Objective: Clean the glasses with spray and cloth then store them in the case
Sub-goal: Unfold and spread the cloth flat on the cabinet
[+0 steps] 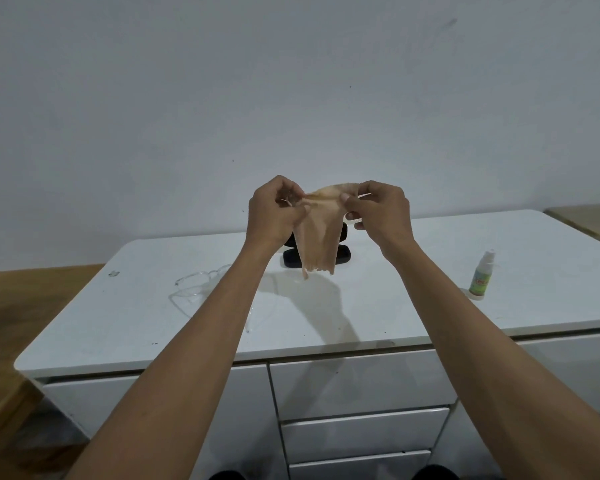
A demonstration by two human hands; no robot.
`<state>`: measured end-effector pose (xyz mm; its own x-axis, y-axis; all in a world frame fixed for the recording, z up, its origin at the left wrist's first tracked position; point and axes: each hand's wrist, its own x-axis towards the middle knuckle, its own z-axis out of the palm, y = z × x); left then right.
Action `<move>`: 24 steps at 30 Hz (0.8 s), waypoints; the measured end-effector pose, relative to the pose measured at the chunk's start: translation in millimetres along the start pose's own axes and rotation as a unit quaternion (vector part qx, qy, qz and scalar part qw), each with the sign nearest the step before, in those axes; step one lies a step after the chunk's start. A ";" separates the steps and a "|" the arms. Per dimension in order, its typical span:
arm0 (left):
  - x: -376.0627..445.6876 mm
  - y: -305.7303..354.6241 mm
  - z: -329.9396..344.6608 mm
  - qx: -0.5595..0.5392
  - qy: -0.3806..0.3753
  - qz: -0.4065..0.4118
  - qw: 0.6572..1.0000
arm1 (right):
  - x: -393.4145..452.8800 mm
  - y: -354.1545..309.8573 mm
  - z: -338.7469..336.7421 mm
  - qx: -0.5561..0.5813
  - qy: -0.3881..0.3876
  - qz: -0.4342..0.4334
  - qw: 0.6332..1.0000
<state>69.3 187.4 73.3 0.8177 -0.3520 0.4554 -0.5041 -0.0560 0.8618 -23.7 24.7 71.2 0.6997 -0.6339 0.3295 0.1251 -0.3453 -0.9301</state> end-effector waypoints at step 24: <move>21.3 -34.8 -1.8 -0.008 0.047 -0.114 0.992 | 29.2 37.3 9.8 -0.003 0.035 0.046 0.998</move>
<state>104.8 183.5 53.3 0.9325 -0.2438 0.2665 -0.2993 -0.1085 0.9480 8.3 0.2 44.6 0.6580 -0.7095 0.2525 0.0577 -0.2867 -0.9563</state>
